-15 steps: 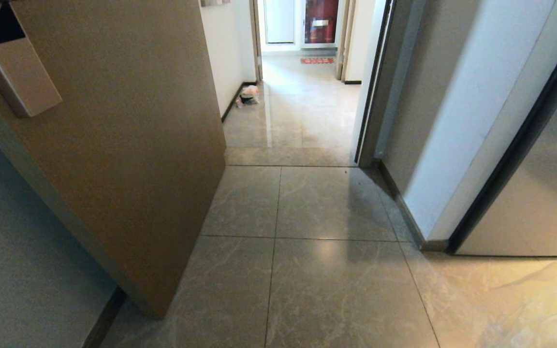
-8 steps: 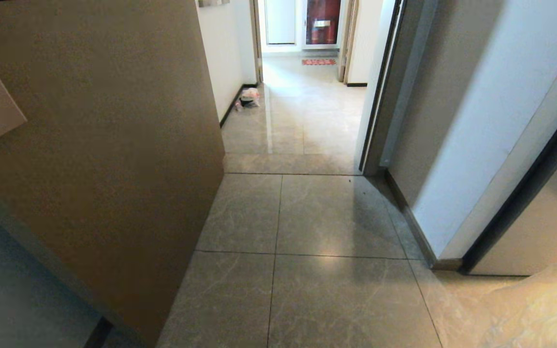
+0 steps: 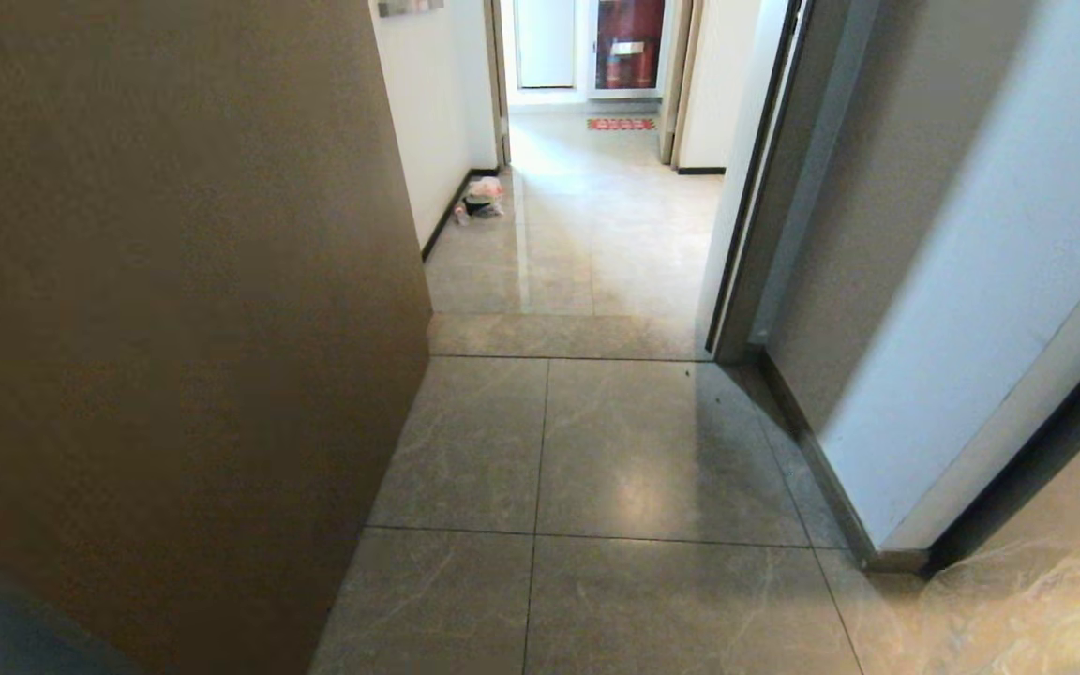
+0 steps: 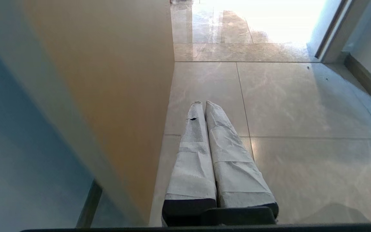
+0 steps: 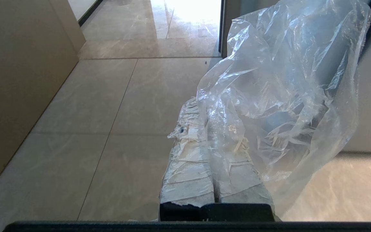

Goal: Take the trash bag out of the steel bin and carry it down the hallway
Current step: Put the trash bag at the door

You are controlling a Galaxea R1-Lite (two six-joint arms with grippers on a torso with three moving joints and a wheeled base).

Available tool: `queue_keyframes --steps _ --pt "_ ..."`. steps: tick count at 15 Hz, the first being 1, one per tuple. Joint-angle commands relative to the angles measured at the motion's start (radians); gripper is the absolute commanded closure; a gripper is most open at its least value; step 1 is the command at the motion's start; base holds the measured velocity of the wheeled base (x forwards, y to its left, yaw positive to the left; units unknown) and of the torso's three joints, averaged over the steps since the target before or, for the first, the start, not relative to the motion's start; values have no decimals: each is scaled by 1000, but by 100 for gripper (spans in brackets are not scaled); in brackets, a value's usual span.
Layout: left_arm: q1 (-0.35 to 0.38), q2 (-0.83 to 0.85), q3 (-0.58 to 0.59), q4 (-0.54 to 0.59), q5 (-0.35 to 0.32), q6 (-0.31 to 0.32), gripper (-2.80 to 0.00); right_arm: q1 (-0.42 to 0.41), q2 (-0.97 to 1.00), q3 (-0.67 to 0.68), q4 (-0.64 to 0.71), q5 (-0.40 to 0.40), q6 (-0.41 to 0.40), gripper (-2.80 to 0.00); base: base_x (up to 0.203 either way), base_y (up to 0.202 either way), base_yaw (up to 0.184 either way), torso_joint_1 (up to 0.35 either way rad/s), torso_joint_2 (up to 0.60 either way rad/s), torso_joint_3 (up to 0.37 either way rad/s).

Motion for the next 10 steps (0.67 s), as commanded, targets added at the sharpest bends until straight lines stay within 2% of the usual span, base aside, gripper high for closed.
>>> queue_keyframes --steps 1,10 --pt "0 0 0 0 0 -1 0 0 1 2 0 0 0 0 191 0 0 2 4 2" --pt "0 -2 0 0 0 0 0 1 1 2 0 0 0 0 191 0 0 4 2 2"
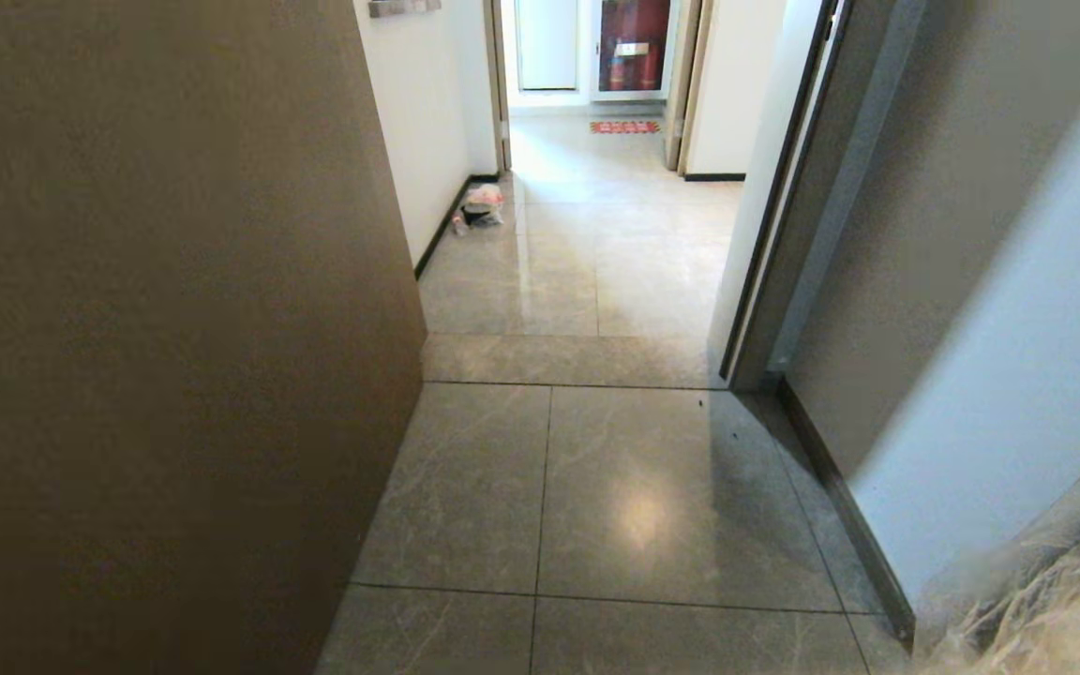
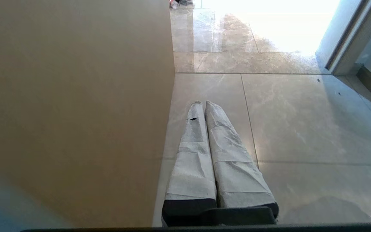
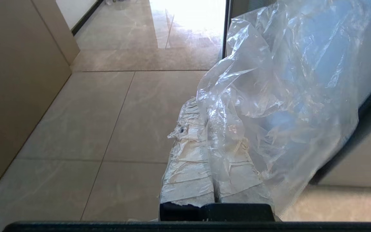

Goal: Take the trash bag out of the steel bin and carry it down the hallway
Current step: Put the trash bag at the door

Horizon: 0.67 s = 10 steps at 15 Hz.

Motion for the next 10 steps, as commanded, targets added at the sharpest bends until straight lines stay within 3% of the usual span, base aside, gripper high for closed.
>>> queue_keyframes --steps 1,10 --pt "0 0 0 0 0 0 0 -1 1 2 -1 0 0 0 136 0 2 5 2 0" --pt "0 0 0 0 0 2 0 1 1 2 -1 0 0 0 0 0 0 0 0 0"
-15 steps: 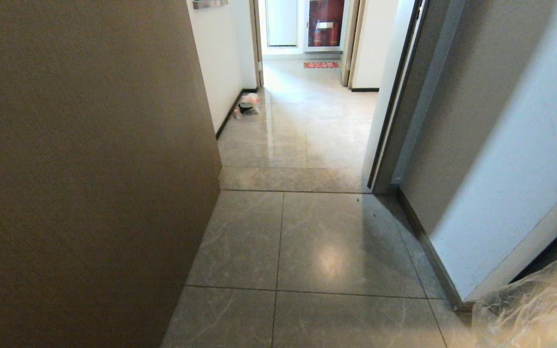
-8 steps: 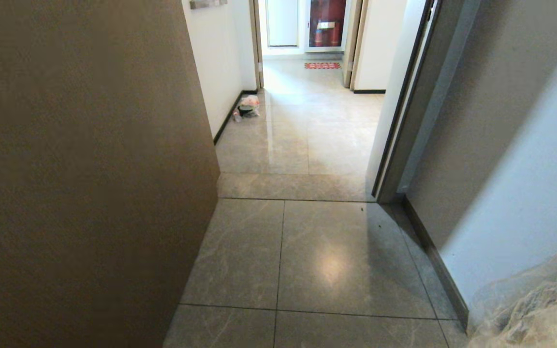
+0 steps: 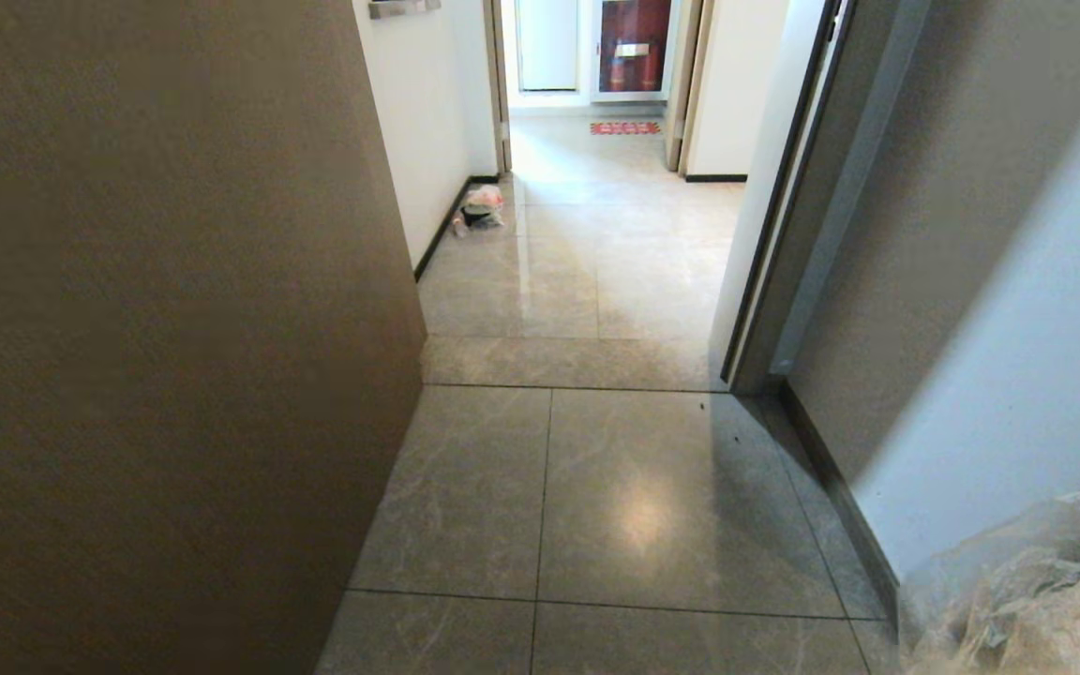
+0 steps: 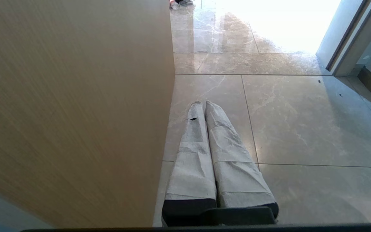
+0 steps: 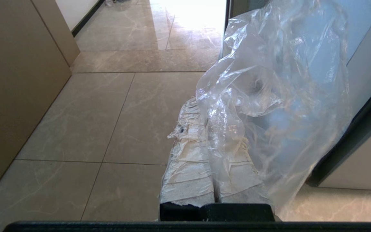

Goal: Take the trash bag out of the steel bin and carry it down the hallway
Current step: Put the trash bag at the door

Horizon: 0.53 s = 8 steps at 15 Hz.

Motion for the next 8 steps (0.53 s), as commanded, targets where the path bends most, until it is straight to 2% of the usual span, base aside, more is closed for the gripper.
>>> queue_keyframes --steps 1,4,6,8 --pt "0 0 0 0 1 0 0 0 1 2 -1 0 0 0 0 0 0 0 0 0" --pt "0 0 0 0 1 1 0 1 1 2 -1 0 0 0 0 0 0 0 0 0" --pt "0 0 0 0 1 0 0 0 1 2 -1 0 0 0 4 -113 2 -2 1 0" --pt "0 0 0 0 1 0 0 1 1 2 -1 0 0 0 0 -184 2 2 3 3"
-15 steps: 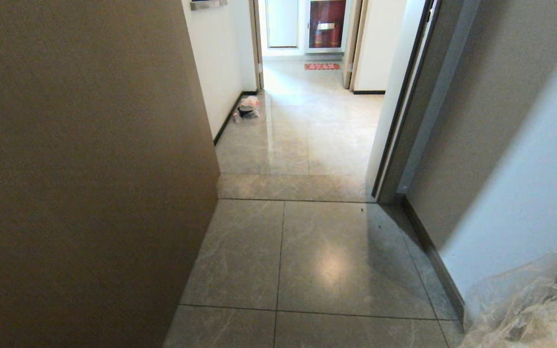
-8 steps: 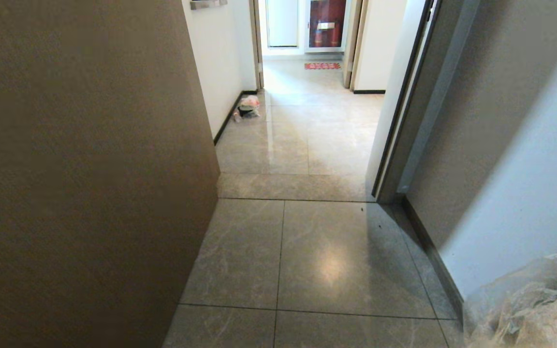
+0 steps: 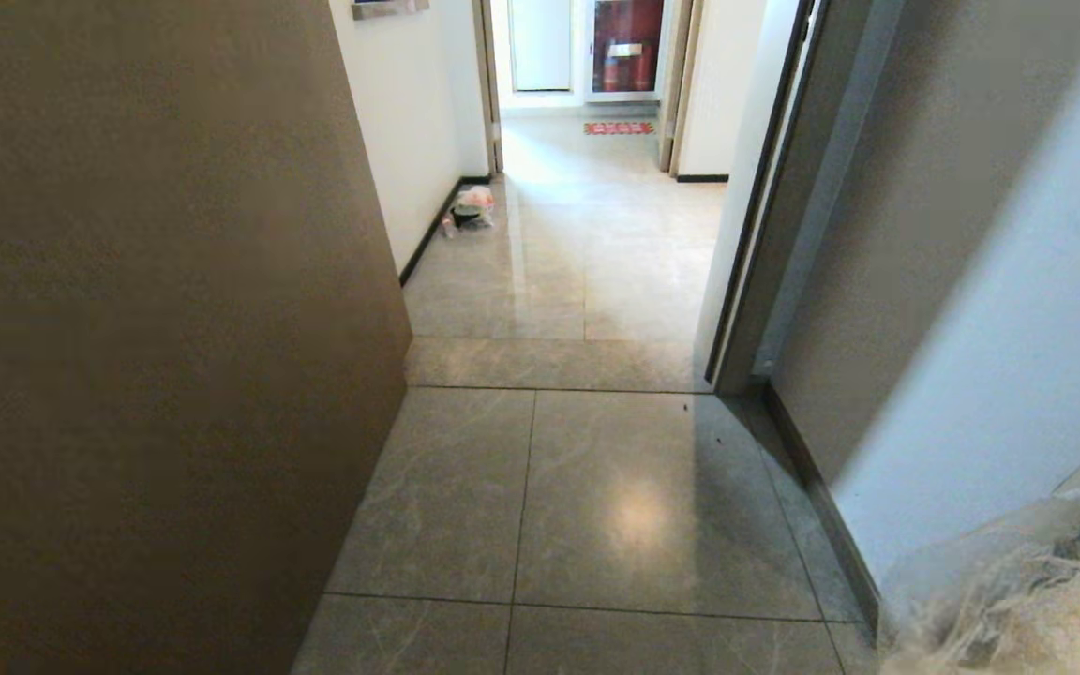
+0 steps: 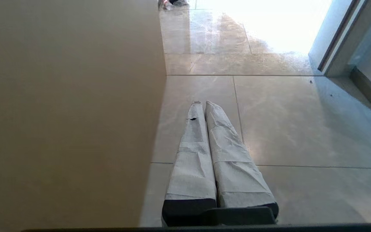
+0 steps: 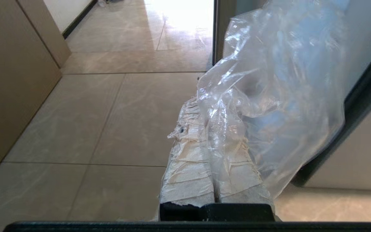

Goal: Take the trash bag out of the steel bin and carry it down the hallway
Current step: Put the trash bag at the door

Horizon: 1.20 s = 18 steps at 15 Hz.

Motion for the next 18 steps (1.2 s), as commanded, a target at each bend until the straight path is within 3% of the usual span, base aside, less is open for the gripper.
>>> queue_keyframes --steps 1,11,18 --pt "0 0 0 0 1 0 0 -1 1 2 -1 0 0 0 0 -154 -5 2 5 -2" --pt "0 0 0 0 -1 0 0 1 1 2 0 0 0 0 0 -10 0 0 0 0" --pt "0 0 0 0 1 -3 0 -1 1 2 -1 0 0 0 177 0 1 2 4 5"
